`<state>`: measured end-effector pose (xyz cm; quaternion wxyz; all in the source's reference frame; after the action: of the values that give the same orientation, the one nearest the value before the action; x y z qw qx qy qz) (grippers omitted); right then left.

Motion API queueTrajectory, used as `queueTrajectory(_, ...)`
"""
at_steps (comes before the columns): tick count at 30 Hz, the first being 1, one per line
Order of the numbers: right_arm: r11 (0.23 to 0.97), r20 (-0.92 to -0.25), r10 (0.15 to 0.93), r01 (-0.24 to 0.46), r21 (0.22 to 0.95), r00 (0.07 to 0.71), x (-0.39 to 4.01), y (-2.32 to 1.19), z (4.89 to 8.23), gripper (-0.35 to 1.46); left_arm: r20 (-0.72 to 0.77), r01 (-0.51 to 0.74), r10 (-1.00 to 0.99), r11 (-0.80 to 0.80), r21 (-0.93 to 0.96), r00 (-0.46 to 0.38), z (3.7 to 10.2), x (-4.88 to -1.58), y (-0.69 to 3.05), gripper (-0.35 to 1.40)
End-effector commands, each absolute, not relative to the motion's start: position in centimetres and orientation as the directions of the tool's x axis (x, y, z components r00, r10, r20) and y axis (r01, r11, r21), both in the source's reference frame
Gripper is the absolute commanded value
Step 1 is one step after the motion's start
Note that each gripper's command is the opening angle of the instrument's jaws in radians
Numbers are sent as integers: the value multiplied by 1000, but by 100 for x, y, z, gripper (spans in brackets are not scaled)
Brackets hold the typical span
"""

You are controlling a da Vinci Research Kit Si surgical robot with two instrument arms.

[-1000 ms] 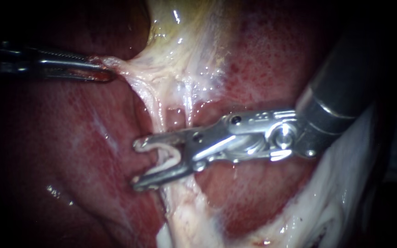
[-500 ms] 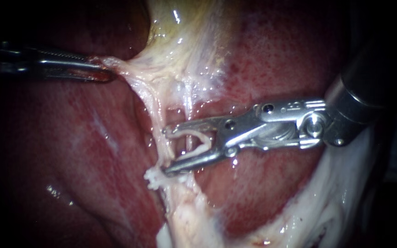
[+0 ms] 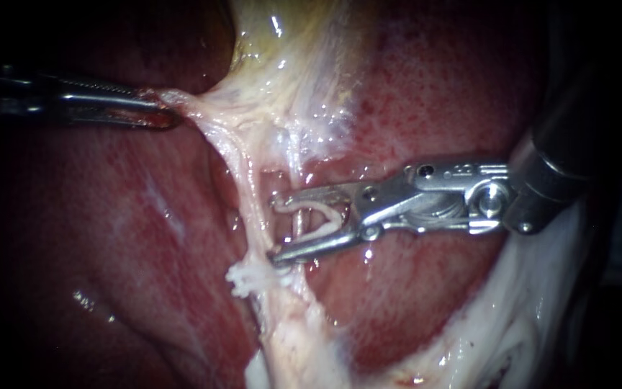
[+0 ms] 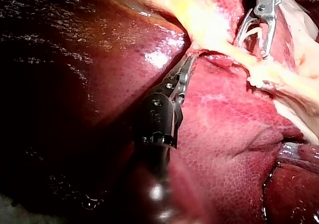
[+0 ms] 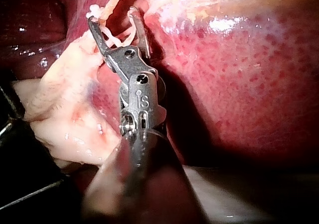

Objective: Clipping third clip left tube

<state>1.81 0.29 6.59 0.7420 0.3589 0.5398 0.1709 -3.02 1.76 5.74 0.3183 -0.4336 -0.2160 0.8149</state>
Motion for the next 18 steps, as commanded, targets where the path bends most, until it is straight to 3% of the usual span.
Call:
queueTrajectory(1,683,-676,641,132,718,363,181,29,663,48,-569,-332,706,-704,-628,-421,575,-303,176,-35)
queueTrajectory(18,638,-648,665,169,751,372,219,30,670,48,-569,-332,706,-704,-628,-421,575,-303,175,-35)
